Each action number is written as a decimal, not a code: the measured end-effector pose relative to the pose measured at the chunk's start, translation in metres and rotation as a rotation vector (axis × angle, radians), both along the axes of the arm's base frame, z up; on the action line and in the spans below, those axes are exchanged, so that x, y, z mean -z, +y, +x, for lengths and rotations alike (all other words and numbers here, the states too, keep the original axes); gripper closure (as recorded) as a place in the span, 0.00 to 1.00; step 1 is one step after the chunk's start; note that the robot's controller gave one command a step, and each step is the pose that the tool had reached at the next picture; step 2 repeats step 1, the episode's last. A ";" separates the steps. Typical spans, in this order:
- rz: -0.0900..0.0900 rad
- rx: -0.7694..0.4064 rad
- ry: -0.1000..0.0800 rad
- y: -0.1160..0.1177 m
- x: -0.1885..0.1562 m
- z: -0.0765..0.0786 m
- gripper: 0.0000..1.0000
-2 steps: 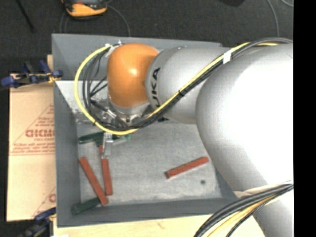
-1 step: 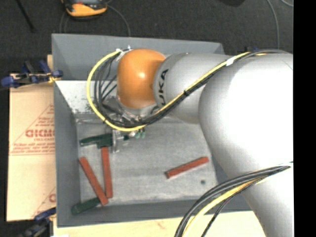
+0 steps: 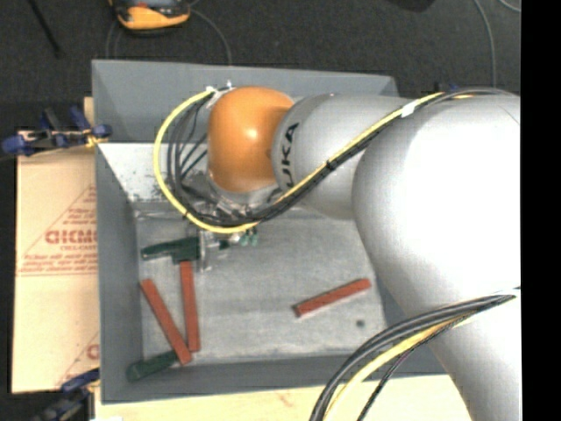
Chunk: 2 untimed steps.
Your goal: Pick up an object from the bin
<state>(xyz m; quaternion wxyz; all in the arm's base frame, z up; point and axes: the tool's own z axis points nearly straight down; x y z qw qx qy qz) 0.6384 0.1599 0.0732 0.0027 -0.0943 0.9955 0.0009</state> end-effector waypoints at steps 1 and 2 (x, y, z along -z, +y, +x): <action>-0.001 -0.008 0.001 0.020 -0.134 -0.027 1.00; -0.001 -0.008 0.001 0.020 -0.134 -0.027 1.00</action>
Offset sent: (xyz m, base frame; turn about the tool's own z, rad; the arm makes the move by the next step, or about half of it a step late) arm 0.0000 0.0000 0.0000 0.0000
